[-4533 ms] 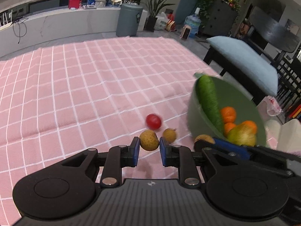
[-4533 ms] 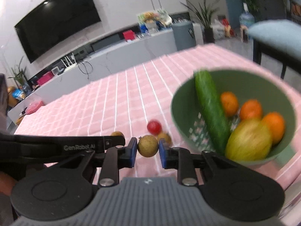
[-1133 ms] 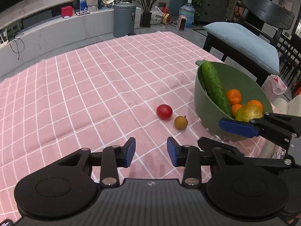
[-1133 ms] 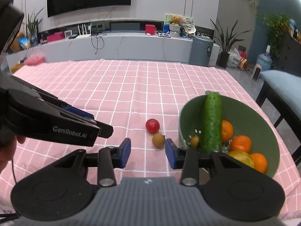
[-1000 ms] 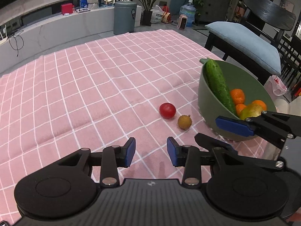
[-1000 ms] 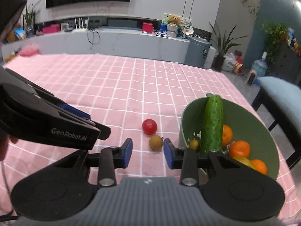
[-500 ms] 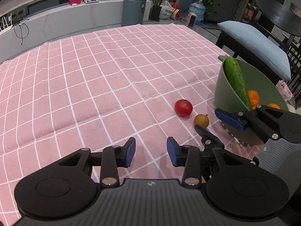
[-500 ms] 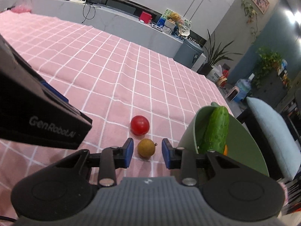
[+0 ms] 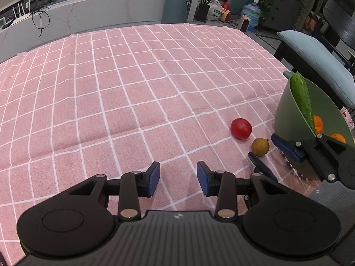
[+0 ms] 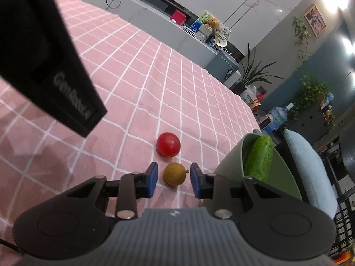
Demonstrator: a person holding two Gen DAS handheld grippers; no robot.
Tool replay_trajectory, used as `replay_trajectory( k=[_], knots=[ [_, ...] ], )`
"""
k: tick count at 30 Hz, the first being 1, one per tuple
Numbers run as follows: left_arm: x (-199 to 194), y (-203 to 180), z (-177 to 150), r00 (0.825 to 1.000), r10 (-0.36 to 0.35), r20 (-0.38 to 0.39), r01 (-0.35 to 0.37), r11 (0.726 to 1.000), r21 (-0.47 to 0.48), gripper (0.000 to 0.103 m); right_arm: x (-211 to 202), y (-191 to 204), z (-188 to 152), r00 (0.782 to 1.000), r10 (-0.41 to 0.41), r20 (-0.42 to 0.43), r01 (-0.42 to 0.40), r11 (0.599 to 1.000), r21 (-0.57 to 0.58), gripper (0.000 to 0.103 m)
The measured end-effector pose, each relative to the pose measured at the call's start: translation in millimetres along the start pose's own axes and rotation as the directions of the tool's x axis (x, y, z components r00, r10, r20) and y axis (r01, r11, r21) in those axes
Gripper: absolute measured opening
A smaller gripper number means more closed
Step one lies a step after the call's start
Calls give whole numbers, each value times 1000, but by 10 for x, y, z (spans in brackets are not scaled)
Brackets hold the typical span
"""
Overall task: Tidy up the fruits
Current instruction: 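Carry the small fruit with the right gripper while the left grasps the red tomato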
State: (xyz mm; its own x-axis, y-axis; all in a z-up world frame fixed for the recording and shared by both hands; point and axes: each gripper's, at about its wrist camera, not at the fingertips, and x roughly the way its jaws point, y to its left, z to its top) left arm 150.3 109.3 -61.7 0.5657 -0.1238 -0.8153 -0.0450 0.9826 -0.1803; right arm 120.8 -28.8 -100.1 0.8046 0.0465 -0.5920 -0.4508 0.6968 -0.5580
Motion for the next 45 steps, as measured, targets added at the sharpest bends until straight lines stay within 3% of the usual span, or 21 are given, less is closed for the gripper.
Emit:
replay_trajectory(
  k=[8,15,22,30,36,41,45],
  knots=[
    [-51,10,-15,1000,-24,15,25,1000,-12,45,72,64,-8,999,-32,-41,31,999,-30,19],
    [-76,-15,4,994,-101,37,102,995,-18,45,-67,-21,-3,1000,-2,-9,2,1000,4,18],
    [-21,-171,50,987,-153,51,151,988,41,44,-377,-315,94,995,71,72,-76,994,79,18],
    [90,-378,151,974,-213,75,202,970,132,44,-611,-953,97,980,183,78,-196,953,231,18],
    [230,-604,175,975,-210,75,188,954,235,44,-538,-1561,-89,954,297,41,-286,859,424,18],
    [351,-743,177,985,-156,75,127,945,301,44,-357,-1840,-327,935,355,-9,-290,777,558,19],
    [441,-823,159,989,-125,74,92,933,347,44,-198,-1966,-432,899,438,-16,-327,695,641,19]
  ],
)
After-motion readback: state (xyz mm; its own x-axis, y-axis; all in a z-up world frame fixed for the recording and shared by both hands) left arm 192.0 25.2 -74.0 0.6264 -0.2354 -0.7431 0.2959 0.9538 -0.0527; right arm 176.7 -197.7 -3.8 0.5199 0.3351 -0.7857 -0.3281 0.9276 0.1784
